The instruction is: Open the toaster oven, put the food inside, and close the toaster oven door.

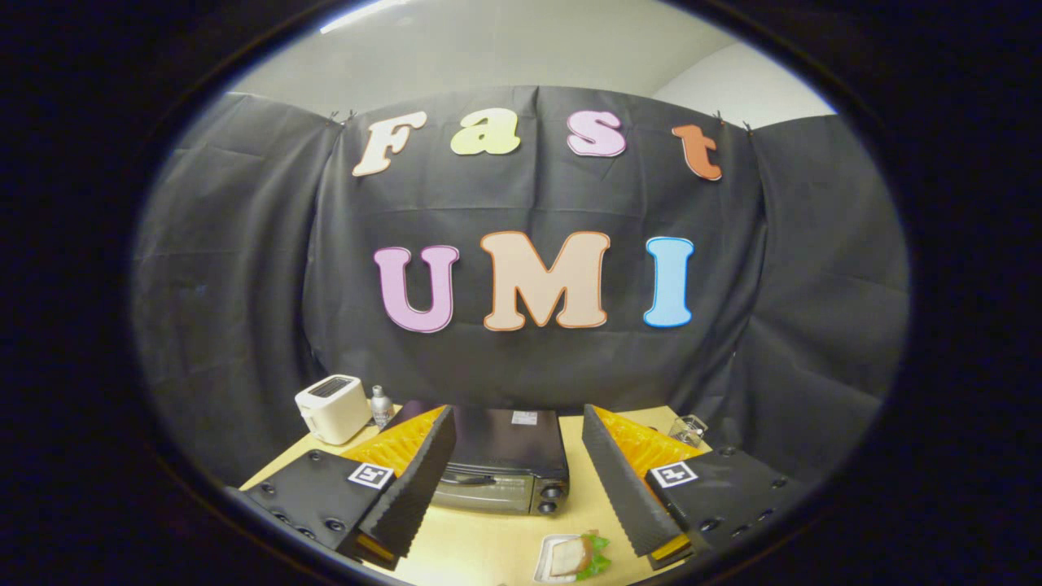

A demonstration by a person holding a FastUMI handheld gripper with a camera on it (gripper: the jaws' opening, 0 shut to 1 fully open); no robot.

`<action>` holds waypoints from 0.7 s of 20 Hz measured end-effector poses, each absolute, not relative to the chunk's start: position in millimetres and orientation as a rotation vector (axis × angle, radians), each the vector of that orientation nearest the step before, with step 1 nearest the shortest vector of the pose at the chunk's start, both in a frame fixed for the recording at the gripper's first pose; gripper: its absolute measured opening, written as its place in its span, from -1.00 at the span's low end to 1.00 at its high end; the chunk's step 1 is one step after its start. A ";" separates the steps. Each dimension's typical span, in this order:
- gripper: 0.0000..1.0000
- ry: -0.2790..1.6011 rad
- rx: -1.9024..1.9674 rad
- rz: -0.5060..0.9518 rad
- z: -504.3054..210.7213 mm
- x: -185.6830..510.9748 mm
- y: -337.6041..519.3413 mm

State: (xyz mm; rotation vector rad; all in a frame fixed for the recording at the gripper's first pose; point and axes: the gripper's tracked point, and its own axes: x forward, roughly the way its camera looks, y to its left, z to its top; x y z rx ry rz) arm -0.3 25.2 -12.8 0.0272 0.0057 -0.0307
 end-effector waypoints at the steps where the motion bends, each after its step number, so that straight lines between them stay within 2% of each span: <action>1: 0.97 0.007 0.032 -0.028 -14.2 3.2 30.7; 14: 0.97 0.109 0.053 -0.049 -102.8 60.8 101.8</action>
